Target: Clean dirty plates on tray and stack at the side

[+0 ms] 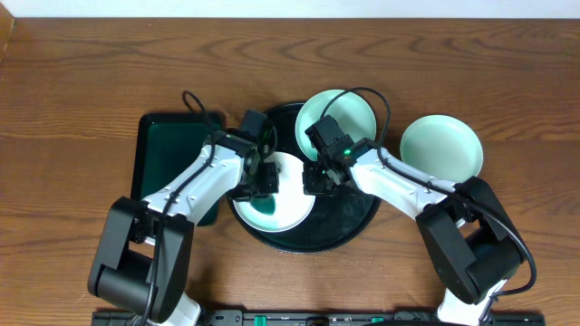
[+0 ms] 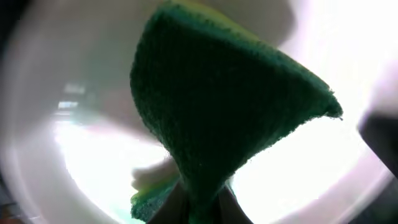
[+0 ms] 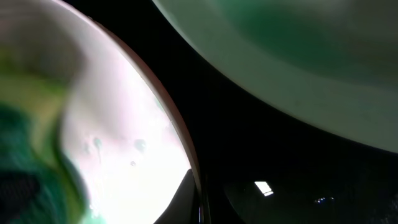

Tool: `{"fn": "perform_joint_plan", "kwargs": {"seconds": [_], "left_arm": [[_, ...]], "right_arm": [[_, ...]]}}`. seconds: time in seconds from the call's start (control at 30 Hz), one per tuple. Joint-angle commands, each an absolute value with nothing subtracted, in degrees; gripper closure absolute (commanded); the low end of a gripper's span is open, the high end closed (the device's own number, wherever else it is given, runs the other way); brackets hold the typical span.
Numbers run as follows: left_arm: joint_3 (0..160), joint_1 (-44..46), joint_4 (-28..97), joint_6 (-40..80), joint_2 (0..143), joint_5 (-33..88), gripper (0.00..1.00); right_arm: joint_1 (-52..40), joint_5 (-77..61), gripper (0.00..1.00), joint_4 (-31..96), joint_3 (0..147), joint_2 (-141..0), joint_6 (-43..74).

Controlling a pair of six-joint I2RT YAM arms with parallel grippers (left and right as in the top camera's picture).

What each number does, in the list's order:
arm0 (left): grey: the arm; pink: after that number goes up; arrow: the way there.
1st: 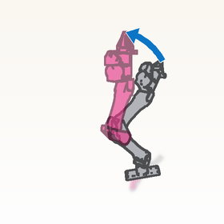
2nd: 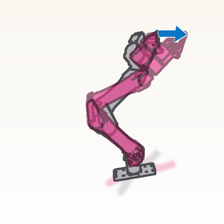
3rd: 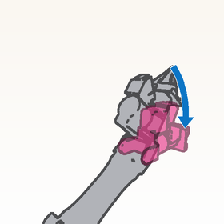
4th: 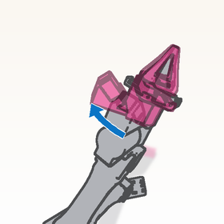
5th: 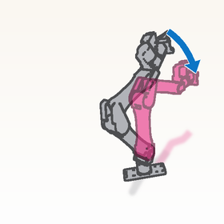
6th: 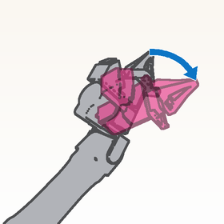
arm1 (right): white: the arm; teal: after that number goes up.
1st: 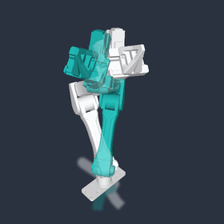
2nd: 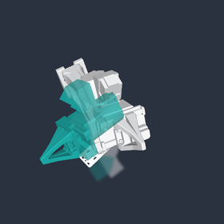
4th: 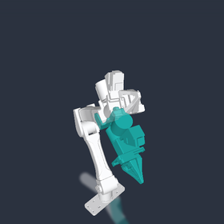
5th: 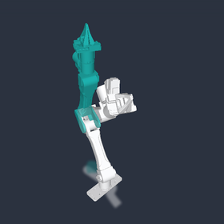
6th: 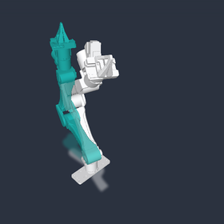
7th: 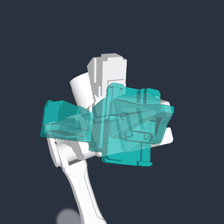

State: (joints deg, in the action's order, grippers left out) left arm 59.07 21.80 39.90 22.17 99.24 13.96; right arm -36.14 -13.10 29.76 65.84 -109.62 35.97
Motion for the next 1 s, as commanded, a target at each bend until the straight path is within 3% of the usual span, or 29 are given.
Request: {"fn": "perform_joint_plan", "kwargs": {"seconds": [0.0,0.2,0.3,0.37,0.47,0.77,0.97], "left_arm": [[58.3,21.9,39.7,14.4,99.8,20.6,0.93],[58.3,21.9,35.1,17.5,99.8,2.6,0.92],[58.3,21.9,33.5,27.2,99.8,-13.0,0.93],[58.3,21.9,33.6,31.4,99.8,-15.5,0.93],[58.3,22.0,35.0,32.0,99.8,-11.8,0.93],[58.3,22.5,42.7,16.1,99.7,23.3,0.93],[58.3,22.5,35.4,16.8,99.7,20.8,0.93]], "right_arm": [[-36.3,-13.0,0.99,29.6,66.7,-110.7,35.9],[-36.3,-13.0,0.99,29.6,66.7,-110.7,35.9],[-36.3,-13.0,0.99,29.6,66.7,-110.7,35.9],[-36.3,-13.0,0.99,29.6,66.7,-110.7,35.7],[-36.3,-13.0,0.99,29.6,66.7,-110.7,35.5],[-36.3,-13.2,0.99,29.4,66.7,-110.7,35.5],[-36.3,-13.2,0.99,29.4,66.7,-110.7,35.5]]}}
